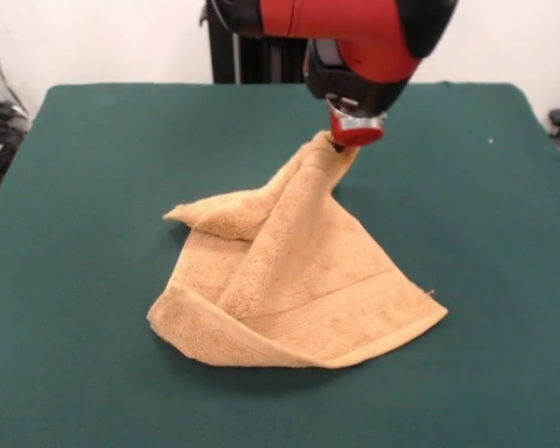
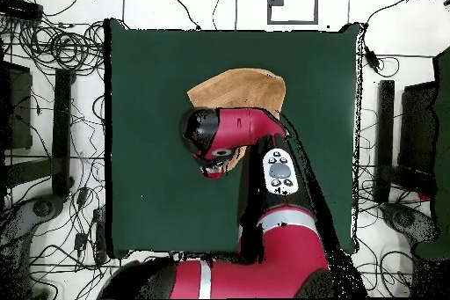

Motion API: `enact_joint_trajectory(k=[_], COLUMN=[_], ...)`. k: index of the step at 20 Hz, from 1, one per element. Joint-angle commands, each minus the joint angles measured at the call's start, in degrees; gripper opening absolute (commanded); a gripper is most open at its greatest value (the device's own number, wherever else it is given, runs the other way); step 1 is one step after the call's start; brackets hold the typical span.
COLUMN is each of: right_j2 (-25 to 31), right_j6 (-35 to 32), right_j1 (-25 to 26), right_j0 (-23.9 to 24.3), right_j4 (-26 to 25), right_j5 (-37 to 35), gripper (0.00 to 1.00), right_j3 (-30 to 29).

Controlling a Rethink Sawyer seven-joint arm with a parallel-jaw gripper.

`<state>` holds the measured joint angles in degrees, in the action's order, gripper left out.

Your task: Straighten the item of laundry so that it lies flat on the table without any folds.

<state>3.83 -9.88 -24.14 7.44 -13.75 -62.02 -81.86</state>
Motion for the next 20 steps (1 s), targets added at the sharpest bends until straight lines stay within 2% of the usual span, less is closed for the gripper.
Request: enact_joint_trajectory(k=[1, 8, 11, 16, 20], right_j2=[4.0, 5.5, 7.1, 6.4, 3.5], right_j6=[-19.7, -21.7, -20.7, -19.8, -20.6], right_j1=[-4.6, -12.3, -16.0, -18.0, -16.7], right_j0=[-0.1, -0.1, 1.8, 2.8, 1.0], right_j4=[3.7, 3.9, 4.3, 3.8, 3.3], right_j5=[16.9, 32.4, 37.9, 40.6, 40.9], gripper=[0.00, 0.00, 0.00, 0.00, 0.00], right_j3=[-18.3, -28.1, -32.8, -35.9, -34.9])
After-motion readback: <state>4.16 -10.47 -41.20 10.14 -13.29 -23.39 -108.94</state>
